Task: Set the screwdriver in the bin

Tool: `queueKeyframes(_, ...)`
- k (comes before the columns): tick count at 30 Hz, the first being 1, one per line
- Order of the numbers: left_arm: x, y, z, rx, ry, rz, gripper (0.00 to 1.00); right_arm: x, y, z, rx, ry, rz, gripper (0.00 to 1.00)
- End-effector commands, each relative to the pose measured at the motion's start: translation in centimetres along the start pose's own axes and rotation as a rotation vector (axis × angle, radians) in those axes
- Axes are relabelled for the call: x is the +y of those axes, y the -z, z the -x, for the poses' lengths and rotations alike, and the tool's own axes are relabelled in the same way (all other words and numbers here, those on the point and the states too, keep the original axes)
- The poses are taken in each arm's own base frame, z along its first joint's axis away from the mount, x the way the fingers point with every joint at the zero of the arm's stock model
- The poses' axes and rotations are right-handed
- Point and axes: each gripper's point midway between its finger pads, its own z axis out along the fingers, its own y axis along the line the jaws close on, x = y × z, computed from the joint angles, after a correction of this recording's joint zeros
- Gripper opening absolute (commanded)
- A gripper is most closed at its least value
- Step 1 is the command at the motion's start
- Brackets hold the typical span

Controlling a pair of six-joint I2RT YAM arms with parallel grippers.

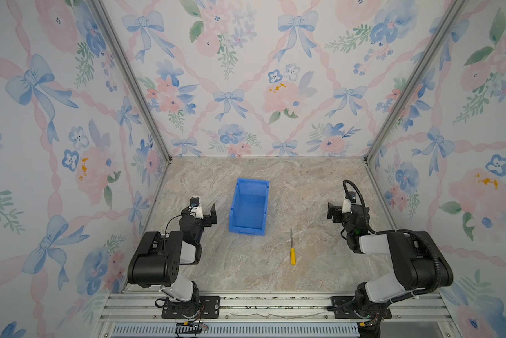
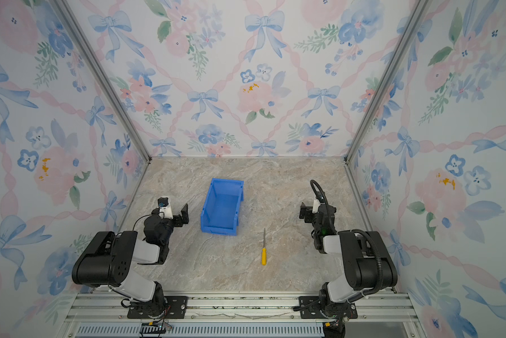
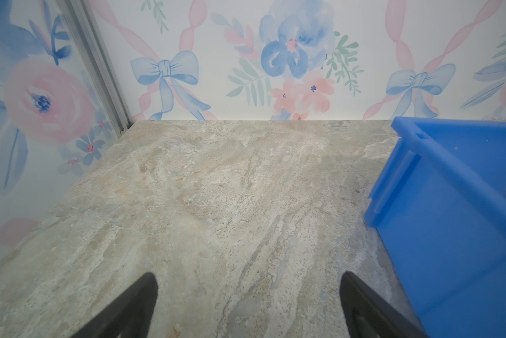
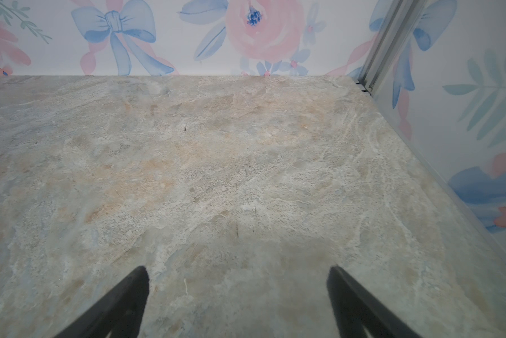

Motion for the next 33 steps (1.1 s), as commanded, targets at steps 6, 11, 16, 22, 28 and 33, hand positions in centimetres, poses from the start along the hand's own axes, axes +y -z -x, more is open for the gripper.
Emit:
queueKeyframes(6,-0.2,-0.2,0.6,-0.014,-0.015,-0.004,0.98,0.1,-0.1,1.2,-0.038,0.013,-0.006,0.97)
queueKeyframes(11,-0.5,-0.3,0.6,-0.010,-0.030,-0.010,0.98,0.0,-0.1,1.2,-0.037,0.010,-0.005,0.97)
queueKeyframes(16,-0.7,-0.6,1.3,-0.003,-0.039,-0.027,0.98,-0.8,-0.2,1.3,-0.031,-0.014,-0.039,0.97)
queueKeyframes(22,-1.5,-1.3,4.0,0.133,-0.113,-0.083,0.98,-3.6,0.4,4.1,0.071,-0.051,-0.213,0.97)
queueKeyframes(28,-2.5,1.0,8.3,0.241,-0.211,-0.167,0.98,-2.1,3.6,9.1,0.180,-0.212,-0.166,0.97)
queueKeyframes(33,-4.5,3.8,10.4,0.331,-0.242,-0.295,0.98,2.7,8.6,10.1,0.226,-0.101,-0.088,0.97)
